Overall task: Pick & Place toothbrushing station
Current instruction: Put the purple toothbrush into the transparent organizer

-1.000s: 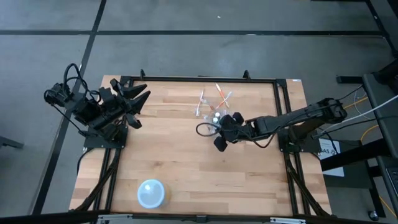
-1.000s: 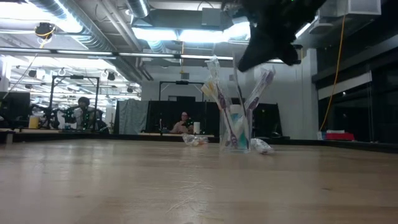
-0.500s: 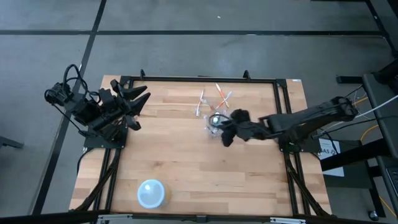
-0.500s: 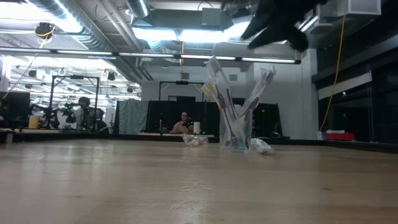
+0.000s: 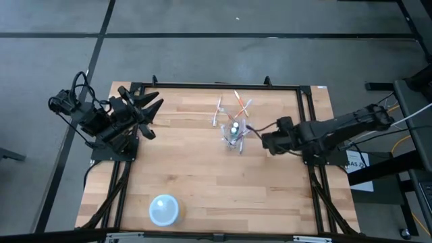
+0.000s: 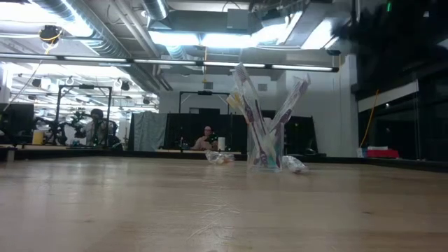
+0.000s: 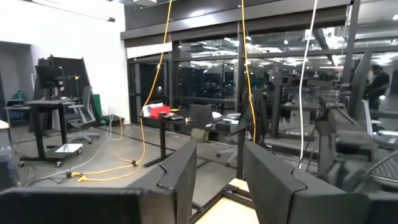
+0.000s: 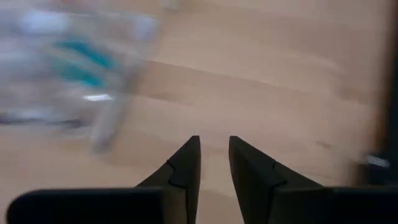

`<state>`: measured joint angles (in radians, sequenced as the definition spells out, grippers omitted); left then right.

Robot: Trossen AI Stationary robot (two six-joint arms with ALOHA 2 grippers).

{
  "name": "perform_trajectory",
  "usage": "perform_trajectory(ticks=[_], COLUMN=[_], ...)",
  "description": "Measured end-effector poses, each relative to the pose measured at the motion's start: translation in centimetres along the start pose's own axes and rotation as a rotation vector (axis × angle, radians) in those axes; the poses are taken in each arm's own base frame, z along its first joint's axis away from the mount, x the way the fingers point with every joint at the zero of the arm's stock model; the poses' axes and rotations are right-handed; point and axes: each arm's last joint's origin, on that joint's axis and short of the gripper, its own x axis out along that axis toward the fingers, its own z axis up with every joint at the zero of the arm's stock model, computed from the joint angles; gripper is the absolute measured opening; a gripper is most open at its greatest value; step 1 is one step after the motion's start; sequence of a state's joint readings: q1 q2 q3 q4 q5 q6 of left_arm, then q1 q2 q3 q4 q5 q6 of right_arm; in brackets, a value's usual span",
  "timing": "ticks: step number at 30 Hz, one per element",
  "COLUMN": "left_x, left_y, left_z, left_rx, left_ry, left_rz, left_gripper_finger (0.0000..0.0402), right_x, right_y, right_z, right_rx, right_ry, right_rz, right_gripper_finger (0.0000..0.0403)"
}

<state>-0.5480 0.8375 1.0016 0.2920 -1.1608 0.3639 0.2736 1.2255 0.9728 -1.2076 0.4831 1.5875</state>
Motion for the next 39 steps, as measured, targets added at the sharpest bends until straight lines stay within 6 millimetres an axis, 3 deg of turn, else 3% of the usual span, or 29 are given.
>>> perform_trajectory(ticks=[2,5,12,15,20,24,31,39], left_x=[0.0,0.0,-0.2,-0.2,-0.2,0.2,0.7,1.4], left_y=[0.0,0.1,0.6,0.8,0.8,1.0,0.7,-0.8], left_z=[0.0,0.1,0.5,0.6,0.7,0.6,0.3,-0.7], left_rx=[0.008,0.008,-0.045,-0.063,-0.078,-0.114,-0.123,-0.058], left_ry=[-0.001,-0.002,-0.019,-0.019,-0.024,-0.026,-0.024,-0.002], left_rz=[0.001,0.002,0.010,0.015,0.022,0.047,0.071,0.073], left_gripper_finger=[0.0127,0.0127,0.0127,0.0127,0.0127,0.0127,0.0127,0.0127], right_x=[1.8,4.6,8.8,9.3,9.6,9.4,8.7,9.8], right_y=[-0.9,-1.9,-3.3,-3.5,-3.7,-3.5,-2.3,-0.3], right_z=[0.3,0.5,0.1,-0.5,-1.7,-2.2,-3.2,-7.1], right_rx=[0.034,0.074,0.146,0.090,-0.198,-0.426,-0.637,-0.859], right_ry=[0.035,0.111,0.240,0.266,0.265,0.166,0.031,-0.042], right_rz=[-0.085,-0.072,0.361,0.546,0.618,0.636,0.717,0.706], right_gripper_finger=[0.0085,0.0087,0.0087,0.0086,0.0086,0.0086,0.0086,0.0086])
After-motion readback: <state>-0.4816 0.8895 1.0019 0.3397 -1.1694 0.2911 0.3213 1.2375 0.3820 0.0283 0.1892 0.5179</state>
